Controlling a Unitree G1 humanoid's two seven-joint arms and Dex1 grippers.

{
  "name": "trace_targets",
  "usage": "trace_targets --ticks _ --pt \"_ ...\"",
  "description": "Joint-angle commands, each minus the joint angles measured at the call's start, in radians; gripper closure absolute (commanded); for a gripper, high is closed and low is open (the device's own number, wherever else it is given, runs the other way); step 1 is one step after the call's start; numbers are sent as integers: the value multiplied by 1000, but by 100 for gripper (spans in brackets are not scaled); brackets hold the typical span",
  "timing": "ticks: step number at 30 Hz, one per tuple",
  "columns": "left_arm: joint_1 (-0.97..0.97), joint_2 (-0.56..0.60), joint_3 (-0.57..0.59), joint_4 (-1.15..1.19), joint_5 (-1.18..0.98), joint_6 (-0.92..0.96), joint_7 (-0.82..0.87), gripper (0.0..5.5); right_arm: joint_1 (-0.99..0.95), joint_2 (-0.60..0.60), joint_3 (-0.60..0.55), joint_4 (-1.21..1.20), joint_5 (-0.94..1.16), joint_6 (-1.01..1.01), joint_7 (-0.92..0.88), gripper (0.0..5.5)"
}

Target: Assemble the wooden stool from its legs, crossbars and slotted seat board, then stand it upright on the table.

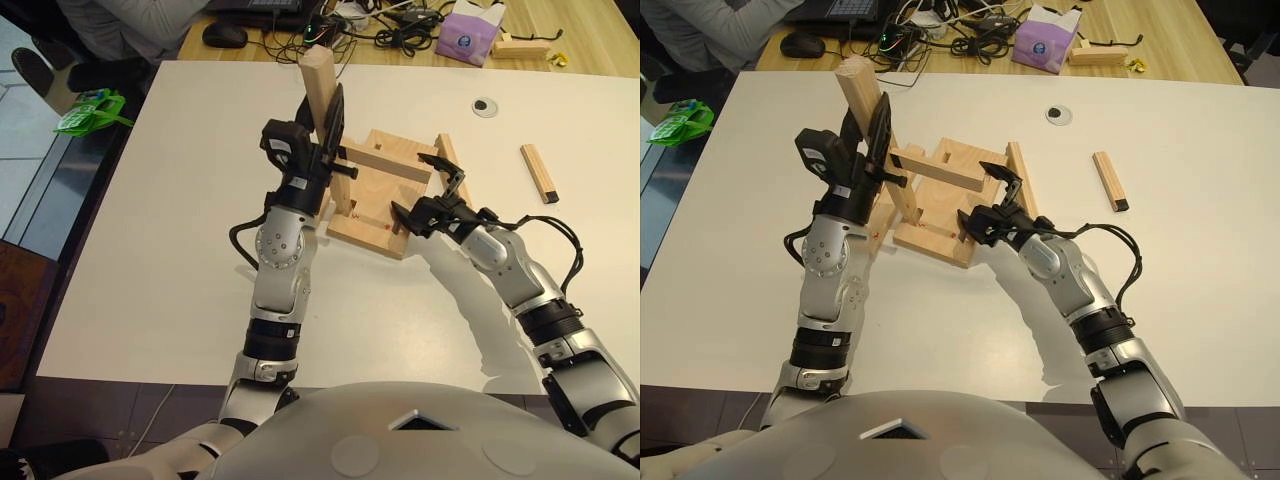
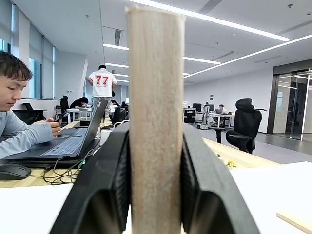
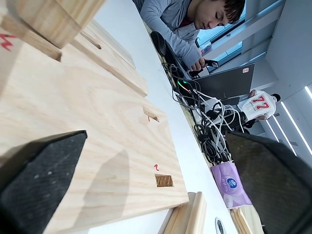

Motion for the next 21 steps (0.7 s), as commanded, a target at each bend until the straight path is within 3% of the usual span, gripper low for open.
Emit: trace_targets --ticks 1,21 --pt "-8 -34 -12 -19 -4 -13 10 447 45 -25 42 79 -40 37 62 10" --pt "16 -27 -42 -27 -21 0 17 447 62 -27 52 70 -42 27 61 10"
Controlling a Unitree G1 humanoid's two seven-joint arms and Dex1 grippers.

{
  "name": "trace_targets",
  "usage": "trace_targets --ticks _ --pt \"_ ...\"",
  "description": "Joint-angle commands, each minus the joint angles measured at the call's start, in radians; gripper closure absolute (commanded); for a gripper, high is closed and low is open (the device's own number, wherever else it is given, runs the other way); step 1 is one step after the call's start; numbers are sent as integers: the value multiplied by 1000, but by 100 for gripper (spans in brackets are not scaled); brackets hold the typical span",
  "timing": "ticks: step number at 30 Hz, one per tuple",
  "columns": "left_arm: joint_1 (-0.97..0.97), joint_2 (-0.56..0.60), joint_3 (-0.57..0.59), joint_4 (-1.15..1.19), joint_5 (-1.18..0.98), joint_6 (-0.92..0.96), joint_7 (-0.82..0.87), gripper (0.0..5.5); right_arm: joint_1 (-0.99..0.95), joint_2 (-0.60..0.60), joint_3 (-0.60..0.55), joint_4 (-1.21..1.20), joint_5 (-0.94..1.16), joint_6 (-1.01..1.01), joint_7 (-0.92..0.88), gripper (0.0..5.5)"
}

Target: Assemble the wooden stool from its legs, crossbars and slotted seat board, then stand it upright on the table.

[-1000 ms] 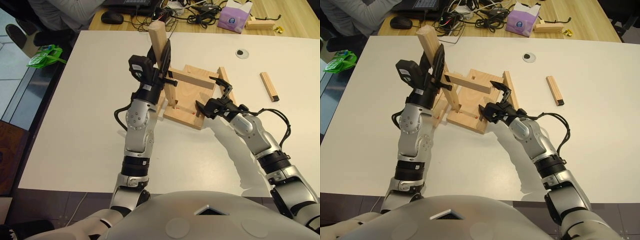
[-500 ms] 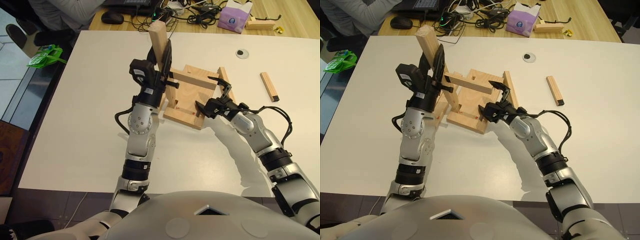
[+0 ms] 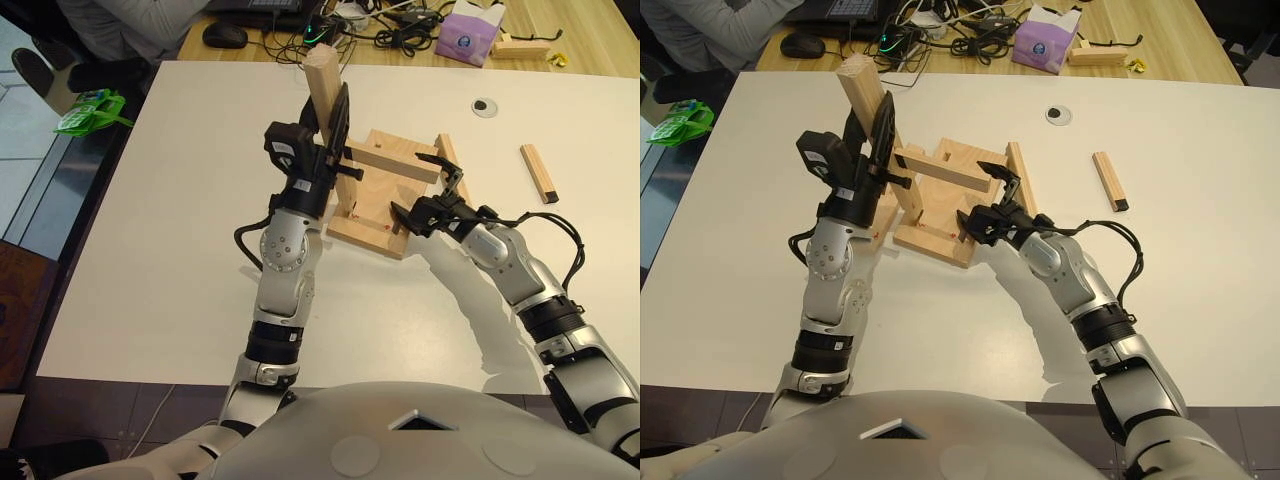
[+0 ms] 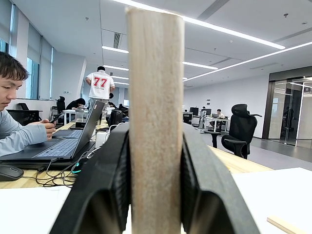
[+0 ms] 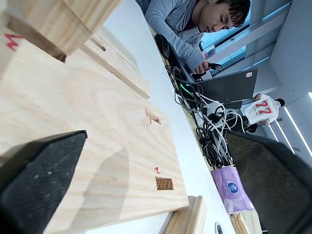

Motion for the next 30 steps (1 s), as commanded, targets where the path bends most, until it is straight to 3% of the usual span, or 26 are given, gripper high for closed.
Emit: trace_targets --ticks 1,19,25,30 --pt "6 -26 -8 -12 0 5 4 447 72 -22 46 60 -42 35 54 10" --pt "61 -33 -37 73 37 91 60 447 101 -76 33 12 -22 30 93 10" --pt "28 -55 3 160 -74 190 59 447 89 -86 32 23 -20 21 99 10" --pt "4 -11 -28 182 16 104 78 447 82 -82 35 31 -23 18 93 10"
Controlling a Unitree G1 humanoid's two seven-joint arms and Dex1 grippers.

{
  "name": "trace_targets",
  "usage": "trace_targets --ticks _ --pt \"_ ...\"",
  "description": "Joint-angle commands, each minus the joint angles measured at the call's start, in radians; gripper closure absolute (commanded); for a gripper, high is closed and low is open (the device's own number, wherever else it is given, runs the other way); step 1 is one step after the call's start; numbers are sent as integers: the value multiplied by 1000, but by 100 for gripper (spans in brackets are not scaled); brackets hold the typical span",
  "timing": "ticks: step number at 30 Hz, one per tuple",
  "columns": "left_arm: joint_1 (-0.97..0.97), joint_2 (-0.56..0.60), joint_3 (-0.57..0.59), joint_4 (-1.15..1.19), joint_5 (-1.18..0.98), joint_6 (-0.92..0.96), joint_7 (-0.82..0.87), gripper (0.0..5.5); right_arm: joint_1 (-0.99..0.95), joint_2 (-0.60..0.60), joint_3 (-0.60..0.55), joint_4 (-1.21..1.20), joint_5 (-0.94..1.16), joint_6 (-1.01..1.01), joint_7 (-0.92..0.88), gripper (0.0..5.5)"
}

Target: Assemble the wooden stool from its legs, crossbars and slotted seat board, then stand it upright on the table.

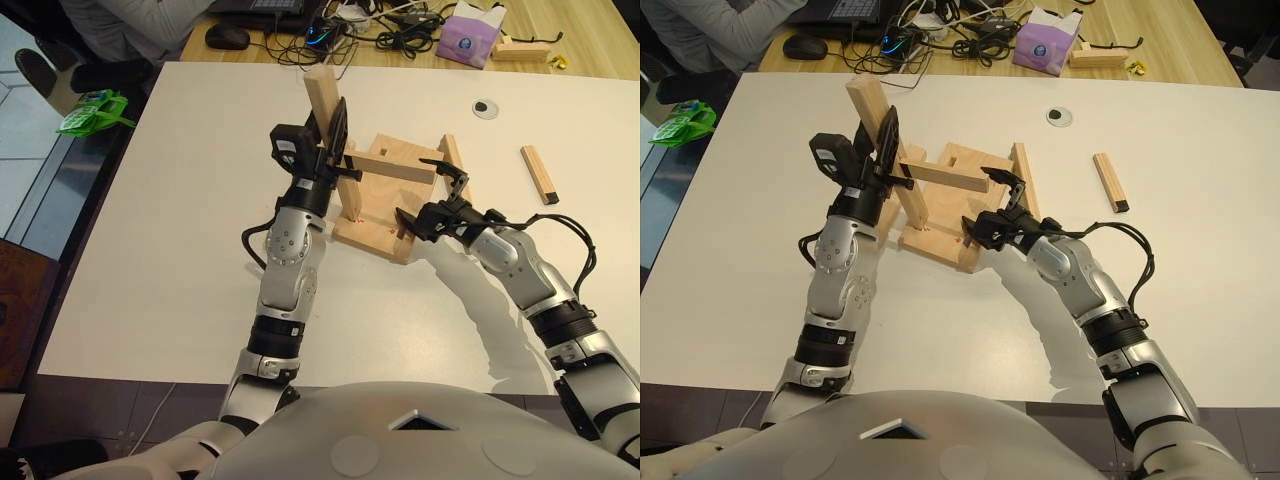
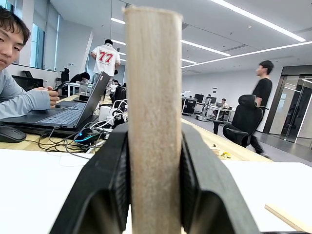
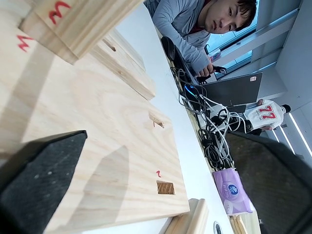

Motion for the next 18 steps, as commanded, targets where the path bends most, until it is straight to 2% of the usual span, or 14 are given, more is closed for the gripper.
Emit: trace_targets --ticks 1,5,11,18 --pt "38 -2 -44 76 114 -7 21 447 55 -28 35 71 -42 37 58 10" --pt "33 25 -68 132 180 -84 20 447 51 -17 35 75 -43 41 50 10" --pt "24 -16 36 191 38 -23 34 447 47 -17 33 79 -42 39 49 10" --pt "-5 -10 13 286 82 -252 -13 447 22 1 34 156 -44 83 52 10"
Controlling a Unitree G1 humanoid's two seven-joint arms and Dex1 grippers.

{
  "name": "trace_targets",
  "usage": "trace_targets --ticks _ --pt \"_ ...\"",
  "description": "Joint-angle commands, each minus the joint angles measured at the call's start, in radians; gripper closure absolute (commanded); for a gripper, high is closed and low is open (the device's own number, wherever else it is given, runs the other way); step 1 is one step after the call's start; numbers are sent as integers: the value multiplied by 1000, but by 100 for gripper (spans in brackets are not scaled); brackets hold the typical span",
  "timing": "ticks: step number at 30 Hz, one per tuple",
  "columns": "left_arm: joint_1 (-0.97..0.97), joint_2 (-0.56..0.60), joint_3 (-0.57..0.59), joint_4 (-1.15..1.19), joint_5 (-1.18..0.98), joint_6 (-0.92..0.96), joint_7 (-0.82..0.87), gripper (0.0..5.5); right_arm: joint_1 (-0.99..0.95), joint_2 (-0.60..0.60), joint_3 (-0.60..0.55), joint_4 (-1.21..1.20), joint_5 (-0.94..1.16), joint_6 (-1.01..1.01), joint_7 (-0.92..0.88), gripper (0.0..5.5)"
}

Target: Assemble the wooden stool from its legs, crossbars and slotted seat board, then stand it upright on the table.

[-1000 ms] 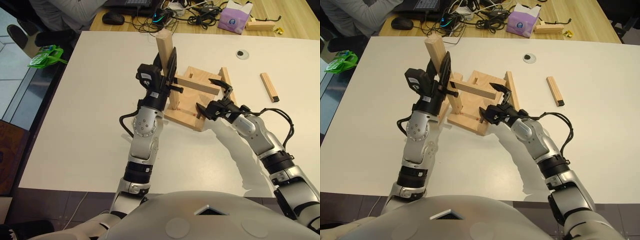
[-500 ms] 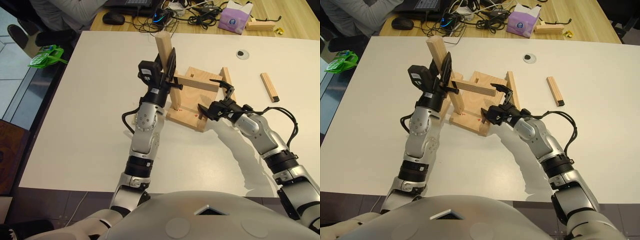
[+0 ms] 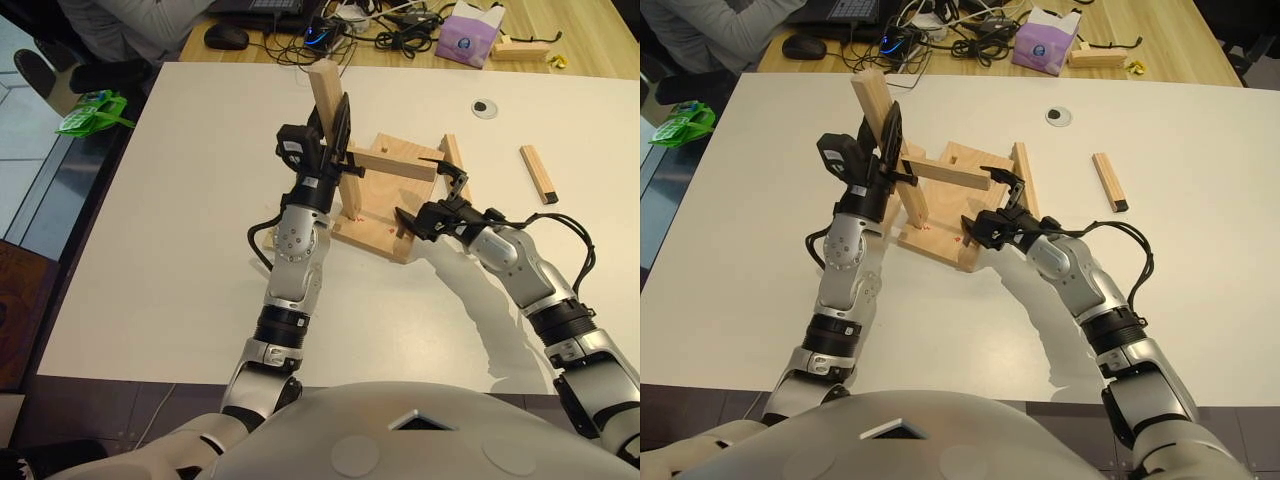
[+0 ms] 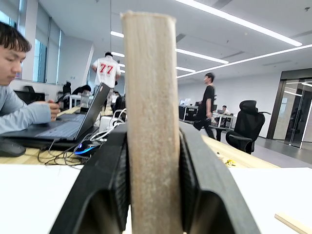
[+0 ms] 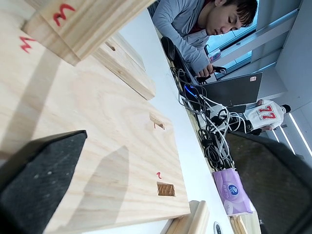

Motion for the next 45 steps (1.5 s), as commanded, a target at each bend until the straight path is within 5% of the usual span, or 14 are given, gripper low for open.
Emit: trace_targets --ticks 1,14,29,45 --pt "20 -4 14 128 49 -33 -6 447 11 8 27 175 -40 106 48 10" --pt "-131 -44 65 484 109 -287 78 447 -90 220 -20 328 175 210 123 10" --pt "-50 -8 49 223 121 -178 26 447 -78 214 6 363 133 192 73 10" --pt "-72 0 82 -80 83 -81 13 189 -47 221 43 380 112 176 27 10"
